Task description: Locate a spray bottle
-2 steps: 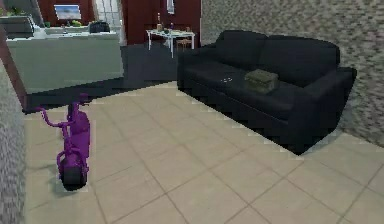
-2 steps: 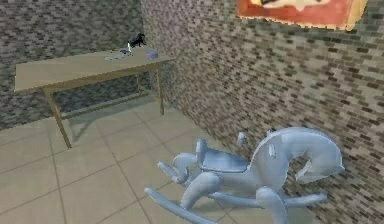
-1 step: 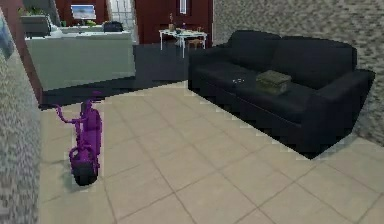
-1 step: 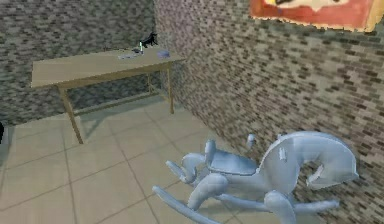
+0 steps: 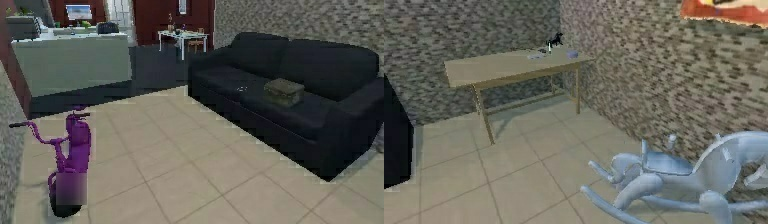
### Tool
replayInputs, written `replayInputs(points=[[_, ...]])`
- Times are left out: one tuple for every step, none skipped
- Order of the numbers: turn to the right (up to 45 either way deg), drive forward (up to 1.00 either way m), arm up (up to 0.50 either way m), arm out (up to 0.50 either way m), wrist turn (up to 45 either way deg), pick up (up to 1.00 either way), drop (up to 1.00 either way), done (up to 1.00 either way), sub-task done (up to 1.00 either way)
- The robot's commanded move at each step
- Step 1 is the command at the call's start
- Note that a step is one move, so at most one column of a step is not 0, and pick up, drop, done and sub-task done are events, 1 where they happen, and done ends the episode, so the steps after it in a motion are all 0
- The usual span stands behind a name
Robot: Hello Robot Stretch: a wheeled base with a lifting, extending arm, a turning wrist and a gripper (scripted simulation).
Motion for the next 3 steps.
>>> replayInputs(points=[[-6.0, 0.00, 0.00, 0.00, 0.0, 0.00, 0.00, 0.00, 0.00], [0.0, 1.00, 0.00, 0.00, 0.0, 0.00, 0.00, 0.00, 0.00], [-3.0, 0.00, 0.00, 0.00, 0.0, 0.00, 0.00, 0.00, 0.00]])
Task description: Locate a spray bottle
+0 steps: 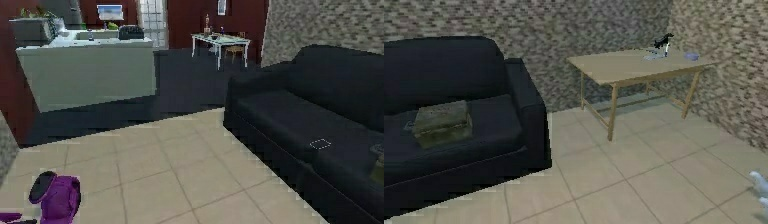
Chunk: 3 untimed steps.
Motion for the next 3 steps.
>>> replayInputs(points=[[0.0, 1.00, 0.00, 0.00, 0.0, 0.00, 0.00, 0.00, 0.00], [0.0, 1.00, 0.00, 0.00, 0.0, 0.00, 0.00, 0.00, 0.00], [0.0, 1.00, 0.00, 0.00, 0.0, 0.00, 0.00, 0.00, 0.00]])
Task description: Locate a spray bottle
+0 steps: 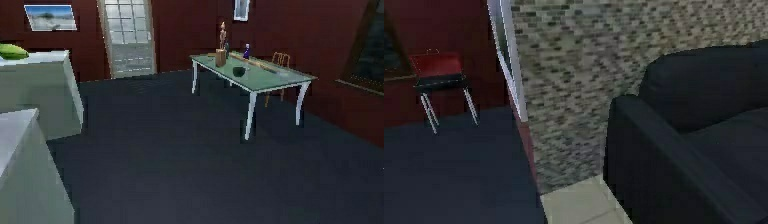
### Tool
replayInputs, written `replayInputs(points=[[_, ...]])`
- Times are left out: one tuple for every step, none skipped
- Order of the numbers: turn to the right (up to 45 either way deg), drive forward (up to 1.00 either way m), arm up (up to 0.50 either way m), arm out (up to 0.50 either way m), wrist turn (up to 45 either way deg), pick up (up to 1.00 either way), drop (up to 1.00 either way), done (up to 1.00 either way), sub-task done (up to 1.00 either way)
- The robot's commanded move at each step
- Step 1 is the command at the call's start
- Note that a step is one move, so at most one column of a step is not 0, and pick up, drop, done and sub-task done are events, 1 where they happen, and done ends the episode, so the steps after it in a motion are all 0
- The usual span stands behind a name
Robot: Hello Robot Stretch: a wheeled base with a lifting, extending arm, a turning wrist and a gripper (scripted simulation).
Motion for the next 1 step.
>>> replayInputs(points=[[0.0, 1.00, 0.00, 0.00, 0.0, 0.00, 0.00, 0.00, 0.00]])
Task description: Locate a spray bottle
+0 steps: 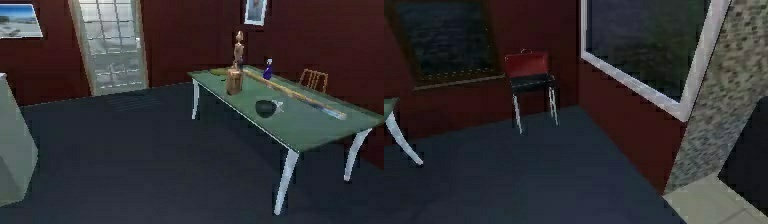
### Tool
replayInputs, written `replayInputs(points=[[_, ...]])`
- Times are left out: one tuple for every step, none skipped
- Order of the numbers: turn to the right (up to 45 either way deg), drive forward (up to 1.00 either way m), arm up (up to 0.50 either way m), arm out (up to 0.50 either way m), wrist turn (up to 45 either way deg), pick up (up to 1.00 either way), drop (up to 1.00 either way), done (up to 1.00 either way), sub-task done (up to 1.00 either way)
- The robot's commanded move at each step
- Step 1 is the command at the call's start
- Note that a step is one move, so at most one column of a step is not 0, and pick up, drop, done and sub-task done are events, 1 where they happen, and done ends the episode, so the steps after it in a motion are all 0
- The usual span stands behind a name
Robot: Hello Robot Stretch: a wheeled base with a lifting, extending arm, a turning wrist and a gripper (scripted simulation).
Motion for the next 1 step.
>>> replayInputs(points=[[0.0, 1.00, 0.00, 0.00, 0.0, 0.00, 0.00, 0.00, 0.00]])
